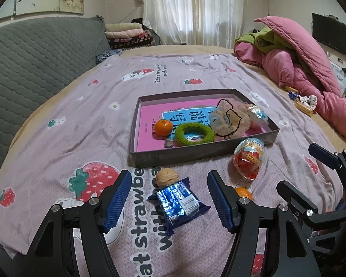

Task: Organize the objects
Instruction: 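Withdraw both open grippers from the tray toward the remaining items, then move the left gripper to the blue snack packet while the right gripper approaches the orange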

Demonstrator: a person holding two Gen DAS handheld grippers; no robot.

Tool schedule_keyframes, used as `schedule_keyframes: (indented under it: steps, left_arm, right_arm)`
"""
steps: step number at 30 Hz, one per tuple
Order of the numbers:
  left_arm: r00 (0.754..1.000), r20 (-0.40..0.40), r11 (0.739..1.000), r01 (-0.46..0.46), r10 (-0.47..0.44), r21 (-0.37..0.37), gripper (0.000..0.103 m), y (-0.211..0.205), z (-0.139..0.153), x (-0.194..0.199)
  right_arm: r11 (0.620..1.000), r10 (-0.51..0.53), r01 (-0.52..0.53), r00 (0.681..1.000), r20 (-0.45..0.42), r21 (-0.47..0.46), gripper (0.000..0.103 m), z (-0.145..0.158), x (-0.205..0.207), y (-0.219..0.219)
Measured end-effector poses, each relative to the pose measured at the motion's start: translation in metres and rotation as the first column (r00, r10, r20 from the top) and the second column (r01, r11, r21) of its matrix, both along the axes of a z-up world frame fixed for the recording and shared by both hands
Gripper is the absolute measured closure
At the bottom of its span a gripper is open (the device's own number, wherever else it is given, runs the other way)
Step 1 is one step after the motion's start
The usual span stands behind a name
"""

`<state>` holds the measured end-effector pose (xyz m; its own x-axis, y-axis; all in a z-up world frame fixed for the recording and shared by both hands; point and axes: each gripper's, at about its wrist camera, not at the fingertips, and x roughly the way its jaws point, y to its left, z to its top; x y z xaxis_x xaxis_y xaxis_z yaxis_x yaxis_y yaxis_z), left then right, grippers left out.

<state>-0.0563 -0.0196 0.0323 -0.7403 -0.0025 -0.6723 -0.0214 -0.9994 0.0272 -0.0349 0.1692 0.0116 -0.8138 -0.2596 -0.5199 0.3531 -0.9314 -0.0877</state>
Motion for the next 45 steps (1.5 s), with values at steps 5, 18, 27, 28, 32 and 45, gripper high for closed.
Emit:
schedule_keyframes:
  steps: [5, 18, 27, 28, 32, 45]
  left_arm:
    - [1.000, 0.021, 1.000, 0.003, -0.003, -0.002, 0.033, -0.001, -0.006, 0.003]
    - [0.998, 0.058, 1.000, 0.018, -0.019, 0.006, 0.033, -0.004, -0.021, 0.009]
    - [0.996, 0.086, 0.999, 0.034, -0.035, 0.022, 0.033, -0.002, -0.032, 0.013]
    - [0.995, 0.088, 0.999, 0.034, -0.036, 0.024, 0.033, -0.002, -0.033, 0.013]
    - [0.995, 0.092, 0.999, 0.022, -0.024, 0.030, 0.033, -0.001, -0.034, 0.009]
    - [0.992, 0.129, 1.000, -0.007, 0.004, 0.023, 0.033, 0.008, -0.043, -0.013]
  right_arm:
    - [1.000, 0.002, -0.002, 1.000, 0.005, 0.010, 0.016, -0.001, 0.002, -0.002]
    - [0.999, 0.003, -0.004, 1.000, 0.025, 0.036, 0.017, -0.006, 0.012, -0.010]
    - [0.998, 0.016, -0.019, 0.998, 0.056, 0.053, 0.017, -0.014, 0.014, -0.021]
    - [0.998, 0.017, -0.021, 0.998, 0.059, 0.054, 0.017, -0.015, 0.014, -0.023]
    - [0.997, 0.029, -0.034, 0.997, 0.075, 0.064, 0.017, -0.022, 0.013, -0.029]
    - [0.998, 0.039, -0.045, 0.991, 0.125, 0.046, 0.017, -0.040, 0.000, -0.036]
